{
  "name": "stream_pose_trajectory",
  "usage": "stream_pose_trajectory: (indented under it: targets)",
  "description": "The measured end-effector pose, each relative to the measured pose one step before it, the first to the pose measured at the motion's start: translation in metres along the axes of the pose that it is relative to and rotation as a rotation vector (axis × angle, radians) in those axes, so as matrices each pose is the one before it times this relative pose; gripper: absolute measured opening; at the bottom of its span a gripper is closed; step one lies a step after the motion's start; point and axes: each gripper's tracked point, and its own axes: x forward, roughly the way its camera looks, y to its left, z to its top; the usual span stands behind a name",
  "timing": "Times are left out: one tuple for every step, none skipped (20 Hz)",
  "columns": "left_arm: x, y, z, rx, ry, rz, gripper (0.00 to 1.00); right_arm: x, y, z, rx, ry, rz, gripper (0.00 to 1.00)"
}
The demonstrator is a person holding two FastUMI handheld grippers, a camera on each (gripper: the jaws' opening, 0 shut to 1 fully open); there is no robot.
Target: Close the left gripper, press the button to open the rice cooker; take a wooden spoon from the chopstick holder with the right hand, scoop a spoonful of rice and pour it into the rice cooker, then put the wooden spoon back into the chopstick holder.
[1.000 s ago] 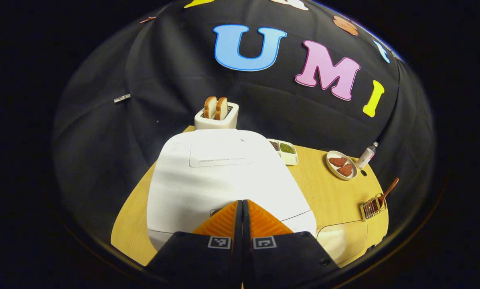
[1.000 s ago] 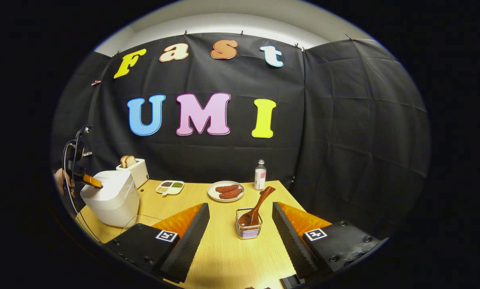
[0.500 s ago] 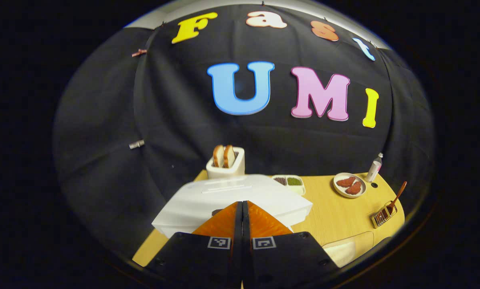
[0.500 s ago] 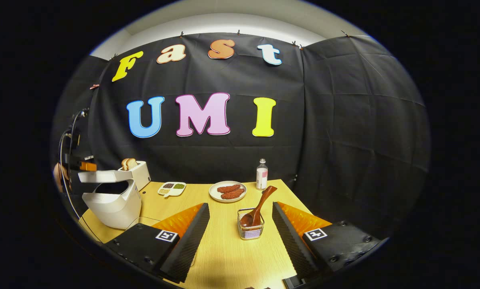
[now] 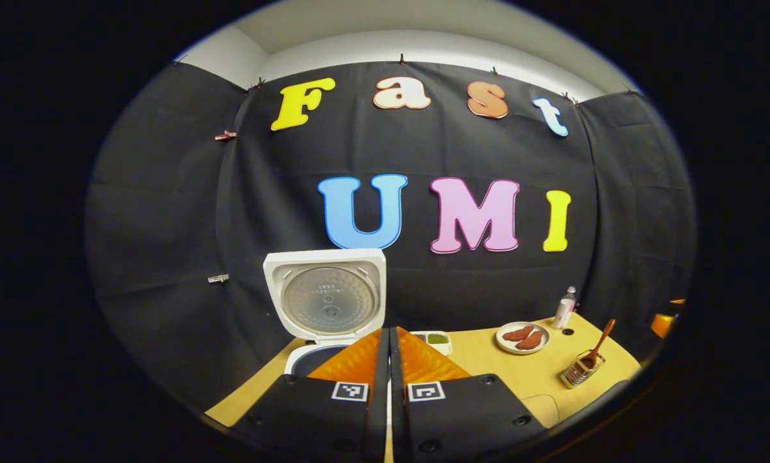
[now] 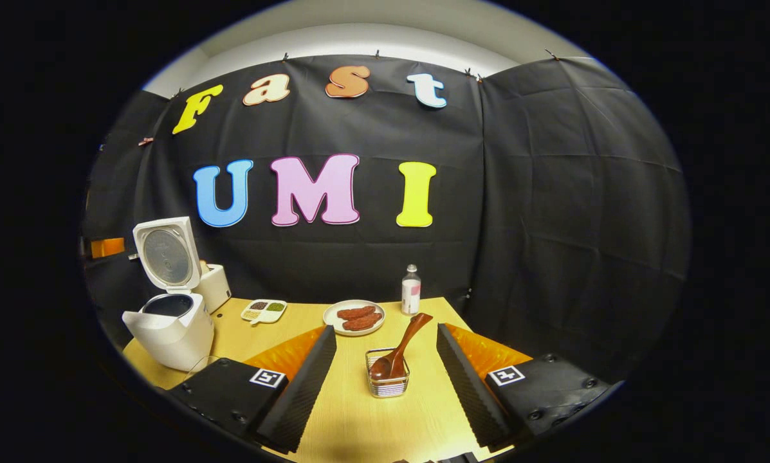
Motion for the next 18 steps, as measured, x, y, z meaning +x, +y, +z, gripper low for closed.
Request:
stream_pose_trajectory:
  targets:
    - [-0.00882, -0.00842, -0.00411, 0.0008, 0.0082, -0.01434, 0.08, 0.00491, -0.00345, 0.00184, -0.00001, -0.00222, -0.00151, 0.98]
    - [-0.00807, -0.00844, -0.00579, -0.00079, 0.01028, -0.01246, 0.08, 0.00487, -0.00343, 0.00073, -0.00012, -0.00137, -0.00115, 0.98]
    - [-0.00657, -0.00659, -0.00633, 0.00035, 0.01447, -0.00131, 0.09, 0.00559, -0.00303, 0.00076, 0.00103, 0.00004, 0.00057, 0.98]
    - [-0.00471, -0.00796, -0.00869, -0.00124, 0.01939, -0.00507, 0.09, 0.00416, -0.00266, -0.00004, 0.00224, 0.002, 0.00198, 0.98]
    - [-0.00437, -0.01033, -0.00837, 0.00043, 0.01761, -0.01, 0.1, 0.00534, -0.00319, -0.0009, 0.00174, 0.00612, -0.00233, 0.98]
    - [-0.00283, -0.00784, -0.00815, -0.00008, 0.01571, -0.00083, 0.14, 0.00539, -0.00406, -0.00329, -0.00198, 0.00958, -0.00038, 0.98]
    - [-0.00219, -0.00511, -0.00653, -0.00591, 0.01674, 0.00502, 0.14, 0.00599, -0.00338, -0.00112, -0.00125, 0.00793, 0.00093, 0.99]
    - [-0.00239, -0.00601, -0.00541, -0.01176, 0.01389, 0.00345, 0.15, 0.00589, -0.00453, -0.00106, 0.00255, 0.00709, 0.00347, 0.98]
    - [-0.00307, -0.00425, -0.00286, -0.01548, 0.00747, 0.00449, 0.17, 0.00604, -0.00319, -0.00232, 0.00335, 0.01126, 0.00538, 0.98]
    - [-0.00232, -0.00363, -0.00137, -0.01534, 0.00138, 0.00128, 0.22, 0.00574, -0.00386, -0.00317, 0.00056, 0.01051, 0.00034, 0.98]
    - [-0.00258, -0.00425, 0.00016, -0.01077, -0.00437, -0.00688, 0.27, 0.00618, -0.00435, -0.00327, -0.00068, 0.01061, -0.00047, 0.98]
    - [-0.00392, -0.00463, 0.00103, -0.00532, -0.00404, -0.01088, 0.4, 0.00612, -0.00277, -0.00393, 0.00151, 0.01197, 0.00334, 0.99]
    - [-0.00306, -0.00206, -0.00217, -0.00086, -0.00317, -0.00418, 0.5, 0.00706, -0.00163, -0.00406, 0.0021, 0.01116, 0.00672, 0.99]
    - [-0.00243, 0.00096, -0.00043, -0.00075, -0.00329, 0.00721, 0.68, 0.00681, -0.00034, -0.00417, 0.00041, 0.01137, 0.00967, 0.98]
    - [-0.00271, 0.00026, -0.0008, -0.00409, -0.00048, 0.00806, 0.73, 0.00771, 0.00088, -0.00392, -0.00023, 0.01352, 0.01363, 0.98]
    - [-0.00001, -0.00116, -0.00415, -0.01062, 0.00183, 0.00949, 0.88, 0.00788, -0.00087, -0.00705, 0.00036, 0.01785, 0.01198, 0.98]
    - [-0.00277, -0.00339, -0.00445, -0.01987, 0.00657, 0.00381, 0.93, 0.00861, -0.00028, -0.00572, 0.00549, 0.01994, 0.01622, 0.98]
    - [-0.0018, -0.00223, -0.00565, -0.01807, 0.00882, 0.01292, 0.96, 0.00774, 0.00227, -0.00642, 0.00951, 0.0223, 0.02184, 0.98]
